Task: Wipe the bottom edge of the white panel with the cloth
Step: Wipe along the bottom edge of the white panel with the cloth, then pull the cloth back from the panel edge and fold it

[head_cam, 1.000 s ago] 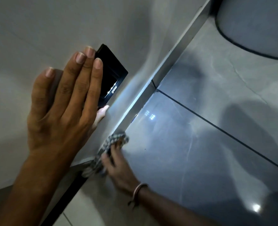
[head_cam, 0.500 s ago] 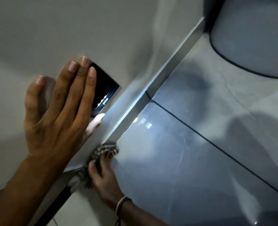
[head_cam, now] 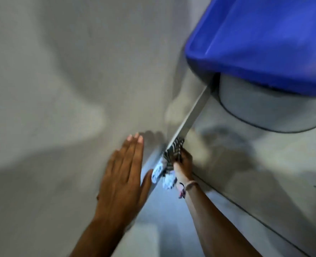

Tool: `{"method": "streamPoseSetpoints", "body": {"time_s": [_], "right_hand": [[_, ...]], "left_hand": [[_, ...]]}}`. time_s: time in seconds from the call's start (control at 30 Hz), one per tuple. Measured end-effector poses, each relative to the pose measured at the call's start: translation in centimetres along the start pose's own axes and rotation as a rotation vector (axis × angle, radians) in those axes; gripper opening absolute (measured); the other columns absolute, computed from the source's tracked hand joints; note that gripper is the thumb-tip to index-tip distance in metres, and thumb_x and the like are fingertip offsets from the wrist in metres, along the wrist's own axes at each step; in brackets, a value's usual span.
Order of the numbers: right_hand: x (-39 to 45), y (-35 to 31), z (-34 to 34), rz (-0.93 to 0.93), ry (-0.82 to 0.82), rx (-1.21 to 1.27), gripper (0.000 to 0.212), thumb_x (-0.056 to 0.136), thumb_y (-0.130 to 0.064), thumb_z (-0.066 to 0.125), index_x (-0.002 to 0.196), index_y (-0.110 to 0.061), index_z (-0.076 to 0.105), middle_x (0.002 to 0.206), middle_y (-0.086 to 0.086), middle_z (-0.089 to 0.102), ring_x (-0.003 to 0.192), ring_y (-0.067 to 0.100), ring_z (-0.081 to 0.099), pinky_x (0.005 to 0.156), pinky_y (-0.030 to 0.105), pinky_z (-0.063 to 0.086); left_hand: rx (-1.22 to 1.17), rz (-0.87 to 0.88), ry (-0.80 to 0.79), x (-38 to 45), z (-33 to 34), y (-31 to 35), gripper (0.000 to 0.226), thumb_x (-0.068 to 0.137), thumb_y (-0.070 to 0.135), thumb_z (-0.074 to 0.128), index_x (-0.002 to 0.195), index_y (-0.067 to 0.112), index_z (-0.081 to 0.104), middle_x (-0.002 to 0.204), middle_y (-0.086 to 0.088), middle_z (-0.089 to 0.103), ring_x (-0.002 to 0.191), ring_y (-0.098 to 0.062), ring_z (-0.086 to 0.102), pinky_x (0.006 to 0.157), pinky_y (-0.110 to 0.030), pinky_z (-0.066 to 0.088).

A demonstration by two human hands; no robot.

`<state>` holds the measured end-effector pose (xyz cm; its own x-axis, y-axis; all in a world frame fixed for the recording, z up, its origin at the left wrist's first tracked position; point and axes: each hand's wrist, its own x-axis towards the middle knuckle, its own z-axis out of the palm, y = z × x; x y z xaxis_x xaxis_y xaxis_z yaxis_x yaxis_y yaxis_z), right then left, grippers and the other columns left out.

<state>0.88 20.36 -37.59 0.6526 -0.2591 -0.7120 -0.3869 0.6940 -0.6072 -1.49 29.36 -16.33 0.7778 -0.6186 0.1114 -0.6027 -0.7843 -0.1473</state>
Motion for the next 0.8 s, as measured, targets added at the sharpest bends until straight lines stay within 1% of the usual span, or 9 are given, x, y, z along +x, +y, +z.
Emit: {"method": "streamPoseSetpoints", "body": {"time_s": [0.07,0.13,0.2,0.27,0.3,0.43,0.57,0.63,0.8], "right_hand": [[-0.3,-1.7,-1.1,0.192,-0.107,0.168,0.027,0.102,-0.007,0.060,0.125,0.005,0.066,0.129,0.022,0.068,0.121,0.036,0.064,0.113,0.050,0.047],[-0.6,-2.7,-1.5,0.332,-0.133,0.213,0.044,0.097,-0.029,0.068,0.129,0.001,0.067,0.127,0.024,0.072,0.121,0.040,0.069,0.112,0.055,0.050],[-1.2,-3.5,-0.6,0.333,-0.107,0.169,0.045,0.090,-0.022,0.077,0.123,0.008,0.068,0.102,0.017,0.079,0.088,0.030,0.078,0.088,0.039,0.065],[-2.7,-4.6,-0.3,0.243,-0.099,0.082,0.029,0.088,0.003,0.071,0.115,0.014,0.068,0.058,0.007,0.068,0.043,0.014,0.061,0.049,0.021,0.055],[-3.6,-5.6,0.0,0.255,-0.116,0.081,0.024,0.088,0.011,0.063,0.111,0.007,0.070,0.051,0.006,0.064,0.038,0.014,0.055,0.046,0.023,0.051],[-10.1,-15.1,-1.4,0.360,-0.287,0.211,0.042,0.093,0.011,0.044,0.133,0.010,0.059,0.116,0.027,0.069,0.100,0.038,0.069,0.100,0.047,0.055],[-13.8,-27.2,-5.6,0.471,-0.427,0.165,0.050,0.082,0.001,0.049,0.129,0.002,0.066,0.120,0.024,0.074,0.107,0.036,0.074,0.097,0.044,0.060],[-14.3,-33.3,-7.3,0.487,-0.434,0.071,0.049,0.084,-0.006,0.053,0.131,0.001,0.067,0.123,0.025,0.074,0.109,0.036,0.074,0.094,0.042,0.061],[-10.3,-45.3,-12.1,0.400,-0.380,-0.706,0.048,0.088,-0.016,0.078,0.133,-0.005,0.065,0.123,0.021,0.076,0.116,0.039,0.072,0.101,0.047,0.059]], "left_hand": [[-0.192,-0.131,-0.094,2.3,-1.7,0.7,0.063,0.105,0.036,0.046,0.157,0.000,0.043,0.159,-0.015,0.053,0.143,-0.025,0.045,0.111,-0.036,0.040],[-0.339,-0.266,-0.190,3.6,-2.7,1.1,0.063,0.102,0.034,0.049,0.161,0.012,0.041,0.162,-0.005,0.050,0.145,-0.020,0.048,0.113,-0.027,0.044],[-0.435,-0.339,-0.227,4.2,-3.2,0.9,0.063,0.103,0.035,0.046,0.162,0.016,0.039,0.163,-0.002,0.048,0.145,-0.018,0.049,0.114,-0.022,0.040],[-0.474,-0.366,-0.266,3.8,-3.5,0.6,0.058,0.107,0.030,0.048,0.161,0.012,0.041,0.161,-0.005,0.050,0.144,-0.021,0.051,0.118,-0.029,0.043],[-0.500,-0.401,-0.310,3.3,-3.9,0.6,0.055,0.110,0.026,0.050,0.162,0.010,0.040,0.161,-0.006,0.050,0.146,-0.023,0.050,0.121,-0.038,0.045],[-0.675,-0.706,-0.387,4.4,-6.5,1.2,0.054,0.107,0.009,0.060,0.158,0.002,0.044,0.157,-0.020,0.051,0.142,-0.035,0.052,0.117,-0.057,0.047],[-1.325,-1.244,-0.348,10.7,-10.1,3.9,0.025,0.105,0.026,0.066,0.129,0.024,0.069,0.131,-0.009,0.070,0.112,-0.023,0.070,0.091,-0.037,0.059],[-1.718,-1.315,-0.423,14.0,-11.6,6.0,0.015,0.094,0.036,0.071,0.101,0.028,0.082,0.104,-0.004,0.081,0.089,-0.018,0.078,0.071,-0.030,0.066],[-1.782,-1.412,-0.309,22.2,-12.6,12.0,0.017,0.099,0.000,0.069,0.101,0.014,0.078,0.089,-0.005,0.083,0.079,-0.021,0.079,0.067,-0.027,0.068]]}}
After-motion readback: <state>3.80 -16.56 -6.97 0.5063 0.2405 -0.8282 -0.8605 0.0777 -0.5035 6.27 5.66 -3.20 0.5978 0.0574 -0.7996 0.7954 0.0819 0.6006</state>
